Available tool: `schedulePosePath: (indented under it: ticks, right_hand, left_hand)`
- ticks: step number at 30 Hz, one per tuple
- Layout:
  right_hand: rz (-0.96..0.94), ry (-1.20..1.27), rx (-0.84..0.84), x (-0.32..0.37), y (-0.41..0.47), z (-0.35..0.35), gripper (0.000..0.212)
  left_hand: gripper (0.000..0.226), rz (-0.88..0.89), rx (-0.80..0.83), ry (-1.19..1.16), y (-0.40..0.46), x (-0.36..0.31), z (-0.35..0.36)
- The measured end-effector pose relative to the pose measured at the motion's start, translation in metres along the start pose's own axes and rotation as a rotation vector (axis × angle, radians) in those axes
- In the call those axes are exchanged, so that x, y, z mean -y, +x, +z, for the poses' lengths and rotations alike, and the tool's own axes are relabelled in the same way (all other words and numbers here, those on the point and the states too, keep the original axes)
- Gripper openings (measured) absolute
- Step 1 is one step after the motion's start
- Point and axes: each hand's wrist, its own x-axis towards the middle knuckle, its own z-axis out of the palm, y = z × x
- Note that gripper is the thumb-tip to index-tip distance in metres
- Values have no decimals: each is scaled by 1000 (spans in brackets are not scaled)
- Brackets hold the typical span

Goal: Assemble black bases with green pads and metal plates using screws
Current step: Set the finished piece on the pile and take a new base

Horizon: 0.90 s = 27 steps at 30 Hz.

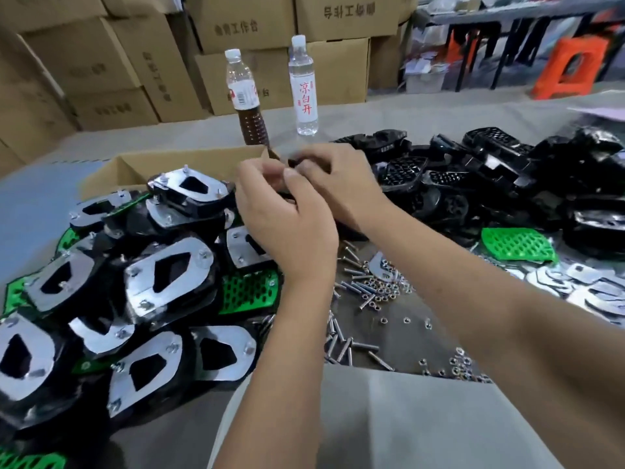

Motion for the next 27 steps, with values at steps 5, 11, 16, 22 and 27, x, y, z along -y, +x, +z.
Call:
schedulePosePath:
  ticks: [5, 11, 16, 22, 27]
  right_hand:
    - [169, -502, -51, -45, 32, -43, 26]
    - [353, -832, 509, -72, 63, -45, 52]
    - [284, -715, 512, -71, 67, -46, 71]
    - [217, -409, 286, -70, 41, -71, 45]
    - [-145, -253, -249, -67, -23, -76, 39]
  left_hand:
    - [4, -19, 219, 88, 0, 19, 30]
    - [24, -140, 648, 437, 13, 32, 76]
    - [31, -249, 691, 533, 36, 42, 85]
    - [30, -239, 687, 500, 33, 43, 81]
    - [17, -198, 556, 341, 23, 34, 68]
